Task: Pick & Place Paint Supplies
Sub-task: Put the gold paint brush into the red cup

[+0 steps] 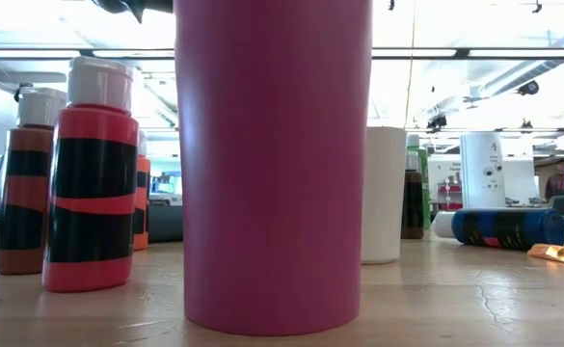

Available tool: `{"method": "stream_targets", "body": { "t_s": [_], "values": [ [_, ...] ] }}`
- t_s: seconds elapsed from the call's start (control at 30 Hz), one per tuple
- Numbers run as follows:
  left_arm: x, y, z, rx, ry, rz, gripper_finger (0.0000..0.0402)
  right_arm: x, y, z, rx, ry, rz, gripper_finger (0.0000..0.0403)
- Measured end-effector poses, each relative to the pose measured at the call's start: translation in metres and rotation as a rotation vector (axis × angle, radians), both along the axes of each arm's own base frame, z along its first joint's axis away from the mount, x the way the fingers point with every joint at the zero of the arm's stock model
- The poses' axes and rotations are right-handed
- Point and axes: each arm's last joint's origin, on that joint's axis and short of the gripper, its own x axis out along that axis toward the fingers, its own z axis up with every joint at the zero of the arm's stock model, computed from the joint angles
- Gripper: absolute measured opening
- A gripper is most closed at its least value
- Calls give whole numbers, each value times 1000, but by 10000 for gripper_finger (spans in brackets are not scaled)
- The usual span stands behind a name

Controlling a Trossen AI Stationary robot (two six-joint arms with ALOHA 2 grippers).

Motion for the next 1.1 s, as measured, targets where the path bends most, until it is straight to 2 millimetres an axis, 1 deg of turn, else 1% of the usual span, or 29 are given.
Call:
{"method": "stream_targets", "body": {
  "t_s": [0.1,0.2,0.27,0.33,0.4,0.5,0.77,0.83,0.93,1.1],
  "values": [
    [-16,0,10,-2,25,26,124,-9,2,2,23,31,13,8],
    [-35,-1,19,-22,55,41,125,-19,8,4,54,48,77,8],
    [-47,-1,24,-49,67,47,125,-26,14,7,74,40,165,8],
    [-58,-2,28,-80,71,53,126,-30,21,12,84,21,291,8],
    [-67,-2,32,-103,61,54,126,-32,29,12,92,24,416,8],
    [-78,-3,33,-133,40,56,126,-31,38,10,119,43,507,8],
    [-100,-4,27,-162,10,56,126,-18,60,-4,192,97,562,8],
    [-104,-5,25,-176,3,55,126,-16,65,-4,200,81,582,8],
    [-107,-5,23,-180,-1,56,126,-10,77,-6,208,58,657,8],
    [-108,-5,18,-181,12,57,126,1,98,-17,193,68,735,8]
  ]
}}
